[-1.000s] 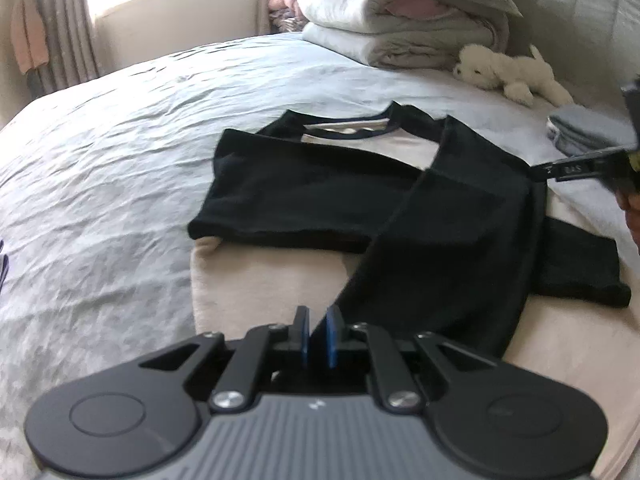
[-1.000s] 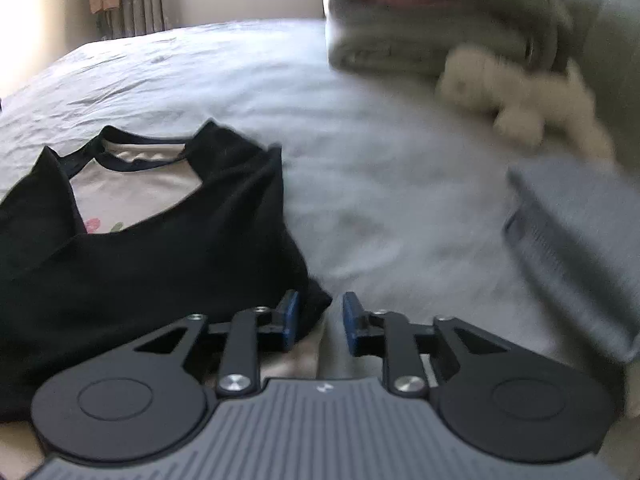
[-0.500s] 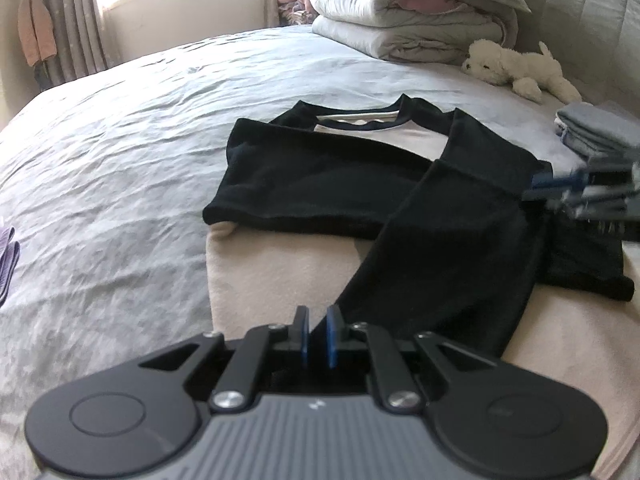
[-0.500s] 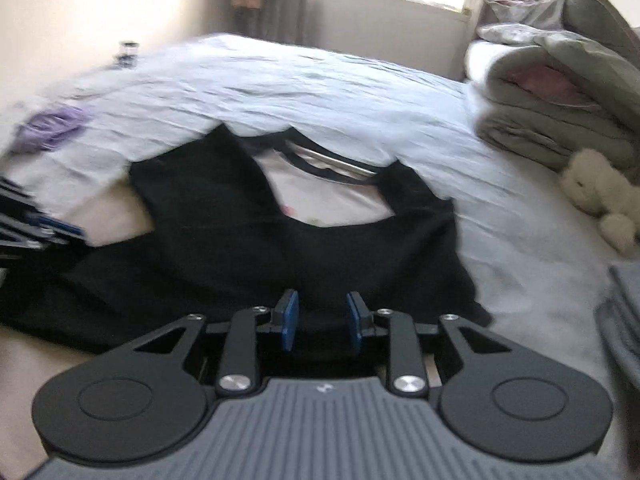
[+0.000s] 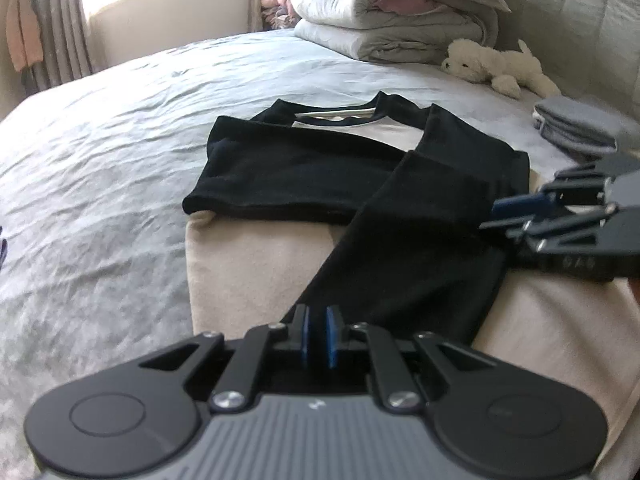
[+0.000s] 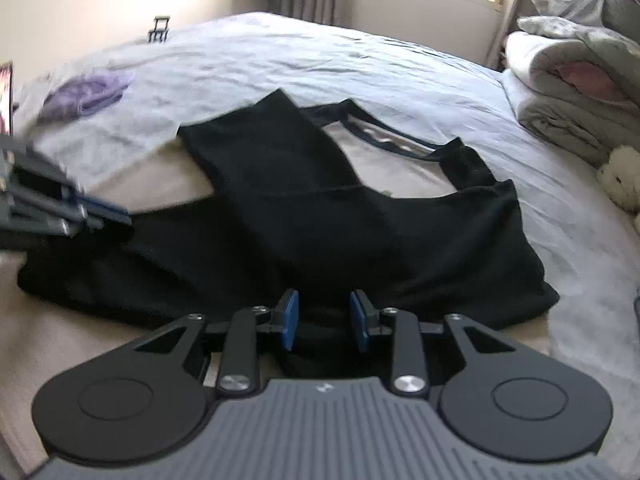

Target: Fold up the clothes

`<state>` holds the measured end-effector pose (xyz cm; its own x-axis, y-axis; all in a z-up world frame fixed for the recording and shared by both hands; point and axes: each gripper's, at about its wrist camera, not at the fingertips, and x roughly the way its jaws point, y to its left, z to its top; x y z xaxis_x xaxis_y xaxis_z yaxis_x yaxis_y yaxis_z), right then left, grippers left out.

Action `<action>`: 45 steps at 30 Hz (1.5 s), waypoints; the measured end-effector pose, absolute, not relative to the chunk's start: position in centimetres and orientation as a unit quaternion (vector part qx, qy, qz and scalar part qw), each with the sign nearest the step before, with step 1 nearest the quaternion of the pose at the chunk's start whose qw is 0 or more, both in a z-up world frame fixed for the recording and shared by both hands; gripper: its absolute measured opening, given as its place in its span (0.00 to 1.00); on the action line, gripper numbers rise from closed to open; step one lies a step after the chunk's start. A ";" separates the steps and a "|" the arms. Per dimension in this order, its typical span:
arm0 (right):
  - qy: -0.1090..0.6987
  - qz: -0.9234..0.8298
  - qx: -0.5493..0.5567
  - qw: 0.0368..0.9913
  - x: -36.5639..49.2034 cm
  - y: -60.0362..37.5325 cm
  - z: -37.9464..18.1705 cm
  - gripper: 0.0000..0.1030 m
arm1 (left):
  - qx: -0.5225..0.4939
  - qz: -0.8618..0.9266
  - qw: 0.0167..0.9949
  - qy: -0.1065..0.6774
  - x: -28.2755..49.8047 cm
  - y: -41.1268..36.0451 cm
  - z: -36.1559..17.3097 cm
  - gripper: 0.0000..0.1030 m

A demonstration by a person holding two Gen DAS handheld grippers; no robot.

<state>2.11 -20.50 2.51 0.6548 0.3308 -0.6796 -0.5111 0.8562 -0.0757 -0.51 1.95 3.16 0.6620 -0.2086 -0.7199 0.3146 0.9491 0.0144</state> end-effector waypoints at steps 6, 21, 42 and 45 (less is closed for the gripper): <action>0.347 0.217 -0.134 0.903 0.9 -21.7 2.6 0.37 | 0.058 -0.135 0.911 0.386 -1.3 3.2 3.3 0.09; 0.368 0.162 -0.103 0.910 -2.2 -26.0 2.4 0.41 | 0.070 -0.120 0.921 0.365 -5.9 5.0 3.2 0.11; 0.395 0.095 -0.026 0.913 -12.9 -31.0 2.1 0.45 | 0.032 -0.078 0.919 0.386 -13.1 8.2 2.7 0.29; 0.396 0.087 -0.022 0.914 -14.3 -31.0 2.2 0.45 | 0.036 -0.077 0.919 0.384 -14.3 8.3 2.6 0.29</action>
